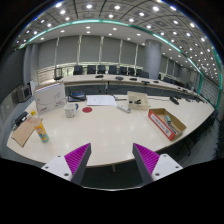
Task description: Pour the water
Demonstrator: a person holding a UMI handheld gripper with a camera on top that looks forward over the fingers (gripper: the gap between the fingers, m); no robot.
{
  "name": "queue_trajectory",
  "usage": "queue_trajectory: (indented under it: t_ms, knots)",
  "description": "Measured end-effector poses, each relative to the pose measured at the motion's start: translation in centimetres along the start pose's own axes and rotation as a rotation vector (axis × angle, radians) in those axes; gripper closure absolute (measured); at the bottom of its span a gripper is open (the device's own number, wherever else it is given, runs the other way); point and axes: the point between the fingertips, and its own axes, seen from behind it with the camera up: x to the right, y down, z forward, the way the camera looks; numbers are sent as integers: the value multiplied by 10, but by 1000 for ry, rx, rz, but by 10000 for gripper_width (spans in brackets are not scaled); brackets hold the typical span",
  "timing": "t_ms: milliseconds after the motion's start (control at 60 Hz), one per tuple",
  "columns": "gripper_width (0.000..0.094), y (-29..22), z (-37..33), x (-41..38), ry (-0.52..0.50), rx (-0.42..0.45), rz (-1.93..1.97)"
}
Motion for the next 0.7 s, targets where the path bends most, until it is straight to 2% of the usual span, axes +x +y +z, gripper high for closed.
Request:
queue_trajectory:
  t_ms: [167,517,617,700]
  knots:
    - [74,9,5,-57,-90,-5,-38]
    - [77,28,75,-310,-327,103,-106]
    - [74,24,105,-369,-358,142,-105]
    - [77,18,136,-401,-345,172,-98]
